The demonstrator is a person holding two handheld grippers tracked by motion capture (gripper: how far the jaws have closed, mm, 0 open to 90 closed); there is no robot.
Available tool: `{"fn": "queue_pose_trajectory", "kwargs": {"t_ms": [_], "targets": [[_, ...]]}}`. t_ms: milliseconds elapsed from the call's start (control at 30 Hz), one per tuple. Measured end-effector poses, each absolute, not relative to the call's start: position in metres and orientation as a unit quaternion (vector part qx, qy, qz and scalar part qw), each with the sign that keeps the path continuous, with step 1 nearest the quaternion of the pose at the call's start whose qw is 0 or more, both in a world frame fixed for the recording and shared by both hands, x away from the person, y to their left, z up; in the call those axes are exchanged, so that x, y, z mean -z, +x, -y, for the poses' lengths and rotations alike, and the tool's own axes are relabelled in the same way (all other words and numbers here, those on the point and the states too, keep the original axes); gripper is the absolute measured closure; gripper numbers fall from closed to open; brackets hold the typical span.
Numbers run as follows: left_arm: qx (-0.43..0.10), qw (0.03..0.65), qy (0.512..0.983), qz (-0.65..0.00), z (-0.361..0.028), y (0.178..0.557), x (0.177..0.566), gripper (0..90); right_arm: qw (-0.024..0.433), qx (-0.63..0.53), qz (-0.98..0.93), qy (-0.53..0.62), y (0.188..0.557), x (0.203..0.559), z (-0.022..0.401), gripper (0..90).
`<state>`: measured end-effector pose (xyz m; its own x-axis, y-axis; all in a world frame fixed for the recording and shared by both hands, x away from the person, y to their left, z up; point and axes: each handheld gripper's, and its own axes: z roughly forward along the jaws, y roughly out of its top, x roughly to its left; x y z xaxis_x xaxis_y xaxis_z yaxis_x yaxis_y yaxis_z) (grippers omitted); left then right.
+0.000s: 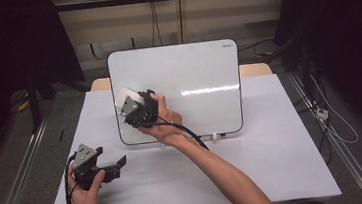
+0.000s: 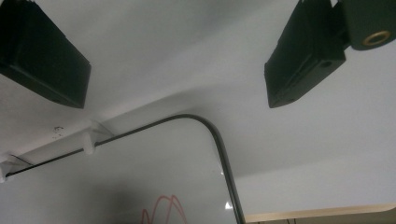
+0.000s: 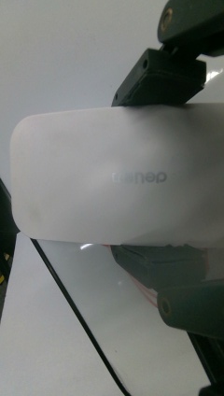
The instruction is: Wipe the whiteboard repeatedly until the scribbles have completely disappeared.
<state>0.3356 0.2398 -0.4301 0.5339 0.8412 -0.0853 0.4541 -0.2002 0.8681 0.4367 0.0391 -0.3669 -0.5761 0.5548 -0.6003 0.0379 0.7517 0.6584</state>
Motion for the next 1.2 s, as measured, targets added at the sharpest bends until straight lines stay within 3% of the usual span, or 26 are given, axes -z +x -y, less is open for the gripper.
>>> {"fn": "queue_pose_trajectory", "kwargs": {"t_ms": [467,1200], "targets": [[-0.215,0.461,0.744,-0.433,-0.241,0.335,0.429,7.0,0.423,-0.298,-0.843,0.15,0.418,0.389,-0.043,31.7],[-0.212,0.461,0.744,-0.436,-0.242,0.335,0.43,7.0,0.422,-0.309,-0.831,0.19,0.44,0.366,-0.029,31.7]]}}
